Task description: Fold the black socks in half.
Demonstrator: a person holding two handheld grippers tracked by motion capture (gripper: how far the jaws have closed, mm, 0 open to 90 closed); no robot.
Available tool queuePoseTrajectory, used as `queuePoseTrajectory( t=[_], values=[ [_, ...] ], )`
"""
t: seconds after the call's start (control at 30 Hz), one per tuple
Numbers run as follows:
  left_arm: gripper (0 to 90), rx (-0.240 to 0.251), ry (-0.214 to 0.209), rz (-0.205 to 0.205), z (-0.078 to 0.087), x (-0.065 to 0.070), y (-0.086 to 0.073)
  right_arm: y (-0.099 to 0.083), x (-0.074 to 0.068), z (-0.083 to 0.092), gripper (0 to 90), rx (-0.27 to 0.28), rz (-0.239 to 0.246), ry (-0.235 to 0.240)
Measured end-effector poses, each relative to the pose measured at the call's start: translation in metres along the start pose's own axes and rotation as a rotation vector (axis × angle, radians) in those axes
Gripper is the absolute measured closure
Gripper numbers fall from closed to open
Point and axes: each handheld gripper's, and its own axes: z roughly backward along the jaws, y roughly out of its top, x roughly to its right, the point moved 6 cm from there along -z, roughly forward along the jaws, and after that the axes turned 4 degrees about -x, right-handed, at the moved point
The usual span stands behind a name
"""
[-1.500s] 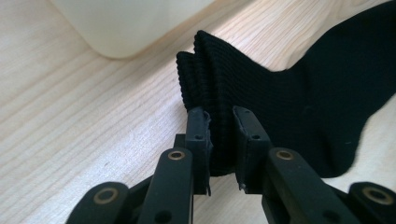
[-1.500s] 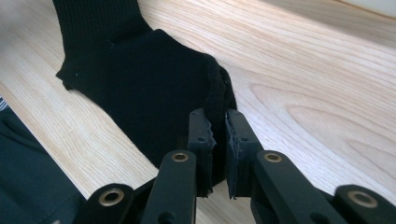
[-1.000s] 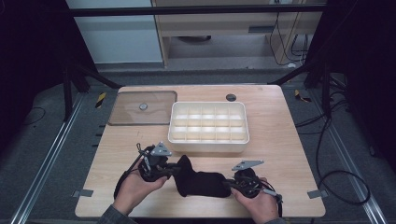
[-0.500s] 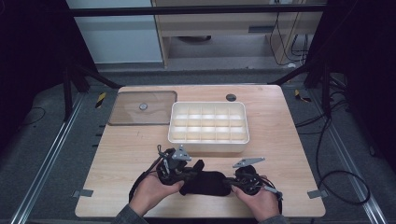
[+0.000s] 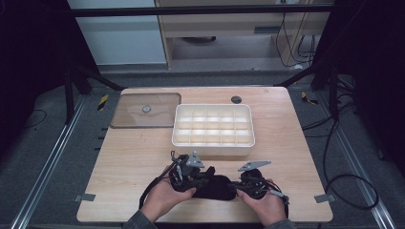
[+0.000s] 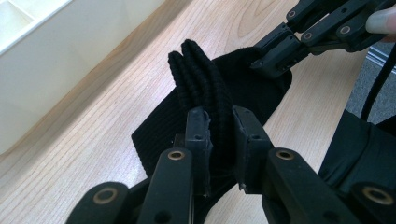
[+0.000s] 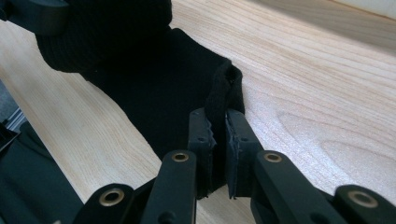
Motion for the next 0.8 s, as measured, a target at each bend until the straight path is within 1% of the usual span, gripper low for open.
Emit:
queuePoseTrajectory(
  t=[0.2,0.23,0.27,0.43,0.53,0.63,0.7,0.73,0.8],
  values=[
    [77.2,0.004,-0.005,0.003,-0.004,0.003,0.002,0.0,0.0,0.0,82.6,0.001,0.002,0.007],
    [77.2,-0.003,-0.002,-0.002,-0.005,0.003,0.002,0.0,0.0,0.0,82.6,0.0,0.002,0.008],
    [77.2,0.001,-0.001,0.003,-0.007,0.003,0.003,0.0,-0.001,0.0,82.6,0.0,0.001,0.007],
    [77.0,-0.023,-0.008,-0.015,-0.017,0.008,0.002,0.0,-0.001,0.0,82.6,0.001,0.001,0.011],
    [77.0,-0.036,-0.012,-0.017,-0.024,0.01,0.0,0.0,0.0,0.001,82.6,0.003,0.002,0.012],
    [77.0,-0.04,-0.015,-0.016,-0.03,0.012,-0.001,-0.001,0.0,0.001,82.5,0.005,0.0,0.017],
    [76.9,-0.044,-0.014,-0.017,-0.033,0.013,-0.002,-0.001,0.0,0.001,82.4,0.004,-0.002,0.013],
    [76.9,-0.051,-0.011,-0.024,-0.034,0.012,-0.002,-0.002,0.0,0.001,82.4,0.005,-0.004,0.013],
    [76.9,-0.047,-0.01,-0.02,-0.037,0.013,-0.002,-0.002,0.0,0.0,82.4,0.009,-0.009,0.019]
  ],
)
